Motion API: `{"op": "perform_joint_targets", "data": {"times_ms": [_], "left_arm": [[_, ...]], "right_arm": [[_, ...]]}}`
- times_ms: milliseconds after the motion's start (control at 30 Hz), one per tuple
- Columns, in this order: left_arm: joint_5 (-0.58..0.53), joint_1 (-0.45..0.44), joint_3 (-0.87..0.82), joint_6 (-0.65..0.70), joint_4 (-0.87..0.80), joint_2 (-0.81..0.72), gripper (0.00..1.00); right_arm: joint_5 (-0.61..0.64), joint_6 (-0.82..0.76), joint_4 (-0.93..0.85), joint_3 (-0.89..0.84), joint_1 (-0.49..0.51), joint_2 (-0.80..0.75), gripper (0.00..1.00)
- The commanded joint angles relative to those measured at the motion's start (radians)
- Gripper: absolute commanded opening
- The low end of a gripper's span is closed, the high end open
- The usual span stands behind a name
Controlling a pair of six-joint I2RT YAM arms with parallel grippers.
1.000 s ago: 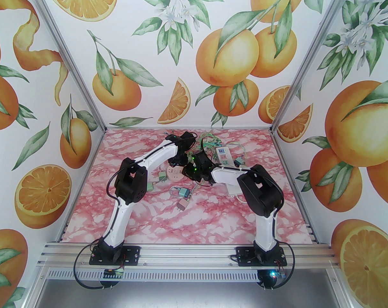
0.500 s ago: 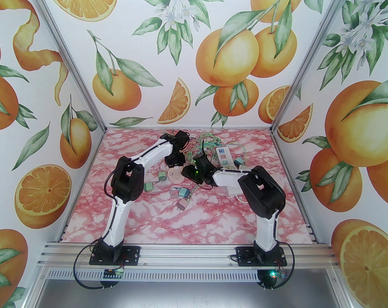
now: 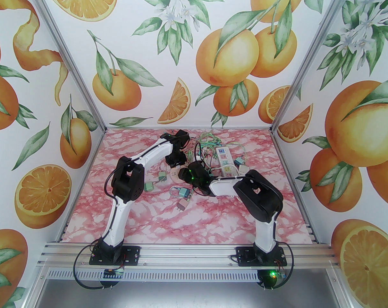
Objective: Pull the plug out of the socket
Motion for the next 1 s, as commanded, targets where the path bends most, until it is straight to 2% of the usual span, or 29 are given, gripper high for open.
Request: {"op": "perform_joint_targets", "data": {"times_ms": [0, 100, 233, 367, 600, 800, 967], "left_arm": [[0.015, -0.003, 0.06, -0.01, 0.023, -0.013, 0.0], [0.006, -0.001, 0.073, 0.001, 0.014, -0.013, 0.0], [0.011, -0.001, 0.103, 0.018, 0.002, -0.007, 0.0], [0.029, 0.004, 0.118, 0.021, -0.001, -0.007, 0.0], [0.067, 0.038, 0.115, 0.005, 0.028, -0.05, 0.0], [0.04, 0.042, 0.108, 0.022, 0.011, -0.08, 0.0], [0.0, 0.057, 0.101, 0.057, -0.003, -0.106, 0.0]], "right_arm": [[0.014, -0.063, -0.056, 0.048, 0.016, 0.104, 0.52], [-0.021, -0.069, -0.159, 0.093, 0.023, 0.13, 0.43], [0.02, -0.079, -0.294, 0.134, 0.045, 0.135, 0.4], [-0.022, -0.05, -0.399, 0.171, 0.043, 0.176, 0.39], [-0.077, 0.038, -0.356, 0.113, 0.037, 0.175, 0.39], [-0.074, 0.028, -0.364, 0.121, 0.024, 0.155, 0.41], [-0.088, 0.005, -0.331, 0.113, 0.003, 0.101, 0.46]]}}
